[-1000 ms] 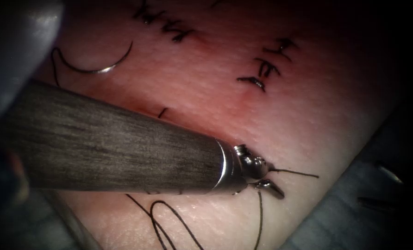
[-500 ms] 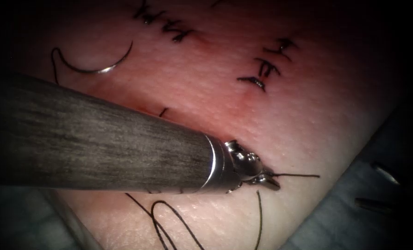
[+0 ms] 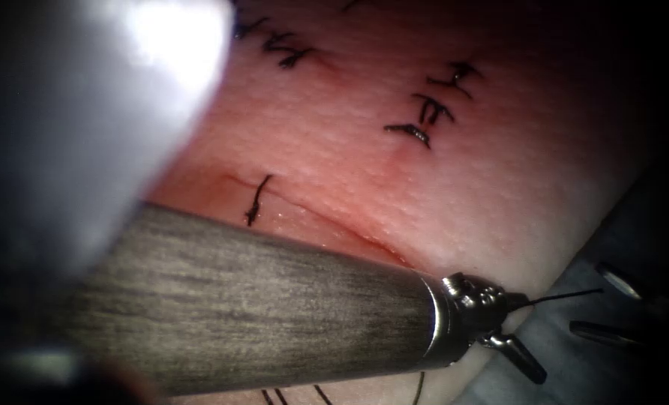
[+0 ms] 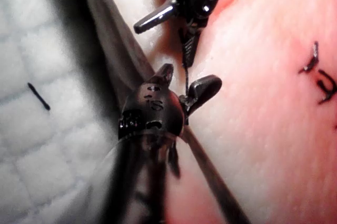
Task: Wound Closure
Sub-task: Set down the cut suture end
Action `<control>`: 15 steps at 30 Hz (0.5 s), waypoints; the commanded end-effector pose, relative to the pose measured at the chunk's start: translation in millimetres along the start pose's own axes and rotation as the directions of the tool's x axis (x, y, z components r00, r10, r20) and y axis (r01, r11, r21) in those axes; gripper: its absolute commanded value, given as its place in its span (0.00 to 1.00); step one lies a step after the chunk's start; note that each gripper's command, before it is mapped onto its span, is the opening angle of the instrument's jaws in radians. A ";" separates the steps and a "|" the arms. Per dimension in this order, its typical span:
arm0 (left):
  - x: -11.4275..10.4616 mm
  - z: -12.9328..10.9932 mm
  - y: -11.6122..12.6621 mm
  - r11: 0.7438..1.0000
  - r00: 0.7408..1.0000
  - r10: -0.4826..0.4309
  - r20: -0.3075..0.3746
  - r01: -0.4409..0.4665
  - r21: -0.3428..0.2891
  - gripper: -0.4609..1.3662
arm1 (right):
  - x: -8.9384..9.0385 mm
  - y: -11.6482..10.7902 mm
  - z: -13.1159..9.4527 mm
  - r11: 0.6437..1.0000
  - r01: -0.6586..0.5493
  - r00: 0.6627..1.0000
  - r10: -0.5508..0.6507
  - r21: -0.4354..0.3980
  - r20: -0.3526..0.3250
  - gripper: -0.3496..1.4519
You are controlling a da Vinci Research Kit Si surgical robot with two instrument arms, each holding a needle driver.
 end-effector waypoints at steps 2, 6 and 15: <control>-0.6 -0.2 -1.1 1.000 1.000 -0.029 0.012 0.028 0.011 0.91 | 0.0 0.0 -0.2 1.000 0.001 1.000 -0.001 0.004 -0.002 0.98; -2.6 -1.5 -3.1 0.997 0.997 -0.071 0.021 0.070 0.033 0.96 | 0.0 0.0 -0.2 1.000 -0.005 1.000 0.005 0.004 -0.001 0.97; -6.4 -5.9 -2.8 0.983 0.968 -0.033 0.249 -0.014 0.185 0.96 | 0.2 -0.2 0.3 1.000 -0.018 1.000 0.018 -0.001 0.000 0.97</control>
